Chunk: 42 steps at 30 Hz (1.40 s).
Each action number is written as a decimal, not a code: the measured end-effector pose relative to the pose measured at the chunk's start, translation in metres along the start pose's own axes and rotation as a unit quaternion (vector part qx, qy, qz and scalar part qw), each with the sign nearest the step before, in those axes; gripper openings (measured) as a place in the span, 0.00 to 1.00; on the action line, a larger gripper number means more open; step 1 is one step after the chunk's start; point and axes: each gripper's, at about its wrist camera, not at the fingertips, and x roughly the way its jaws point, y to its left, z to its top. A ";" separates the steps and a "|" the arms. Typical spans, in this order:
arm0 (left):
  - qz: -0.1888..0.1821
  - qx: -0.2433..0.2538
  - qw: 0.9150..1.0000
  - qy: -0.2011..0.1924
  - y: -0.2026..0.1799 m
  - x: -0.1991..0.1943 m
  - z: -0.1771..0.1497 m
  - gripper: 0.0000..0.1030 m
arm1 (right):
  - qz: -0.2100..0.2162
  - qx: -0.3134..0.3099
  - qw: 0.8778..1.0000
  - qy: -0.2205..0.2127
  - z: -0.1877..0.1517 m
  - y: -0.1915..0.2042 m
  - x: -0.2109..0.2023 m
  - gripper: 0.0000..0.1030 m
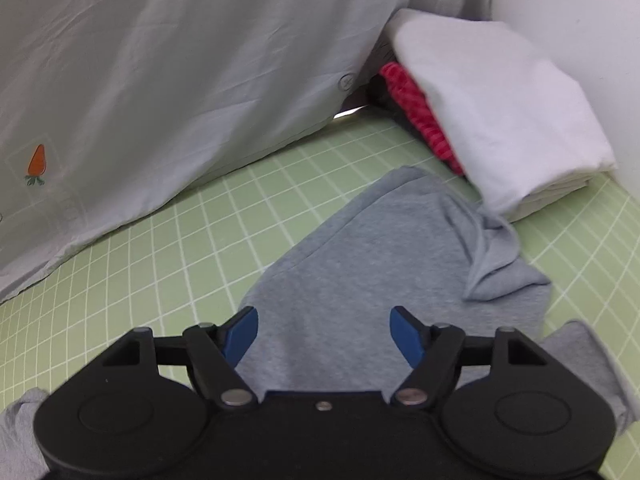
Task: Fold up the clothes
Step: 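Open the right gripper and move both grippers over the grey sweatpants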
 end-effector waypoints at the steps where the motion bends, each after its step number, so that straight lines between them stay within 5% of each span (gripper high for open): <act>1: -0.007 0.007 1.000 0.000 -0.005 0.003 0.005 0.96 | 0.005 -0.004 1.000 0.009 -0.001 0.008 0.008 0.73; 11: -0.058 0.062 0.996 0.028 -0.051 0.046 0.032 0.95 | -0.016 -0.023 0.998 0.057 0.011 0.048 0.071 0.76; 14: -0.068 0.086 0.993 0.034 -0.063 0.051 0.035 0.84 | -0.023 -0.021 0.998 0.063 0.016 0.047 0.080 0.68; 18: -0.072 0.105 0.991 0.040 -0.075 0.055 0.035 0.49 | -0.015 -0.045 0.997 0.066 0.023 0.050 0.085 0.24; 19: -0.077 0.102 0.991 0.036 -0.077 0.054 0.036 0.34 | -0.008 -0.049 0.997 0.066 0.026 0.051 0.086 0.10; 21: -0.084 0.094 0.992 0.029 -0.079 0.053 0.038 0.01 | 0.008 -0.047 0.997 0.062 0.034 0.053 0.086 0.03; 25: -0.084 0.068 0.994 0.005 -0.074 0.041 0.046 0.01 | 0.030 -0.032 0.999 0.000 0.058 0.055 0.062 0.02; 30: -0.089 0.020 0.993 -0.076 -0.047 -0.028 0.062 0.01 | 0.059 0.027 0.993 -0.101 0.086 0.026 -0.014 0.02; 34: -0.109 0.007 0.989 -0.100 -0.026 -0.079 0.049 0.01 | 0.050 0.055 0.985 -0.153 0.072 -0.019 -0.078 0.02; 38: -0.114 0.023 0.992 -0.045 -0.011 -0.084 -0.008 0.01 | -0.035 0.033 0.992 -0.116 0.014 -0.063 -0.090 0.02; 42: -0.089 0.070 0.993 0.031 -0.014 -0.063 -0.066 0.06 | -0.117 0.018 0.993 0.026 -0.056 -0.099 -0.050 0.04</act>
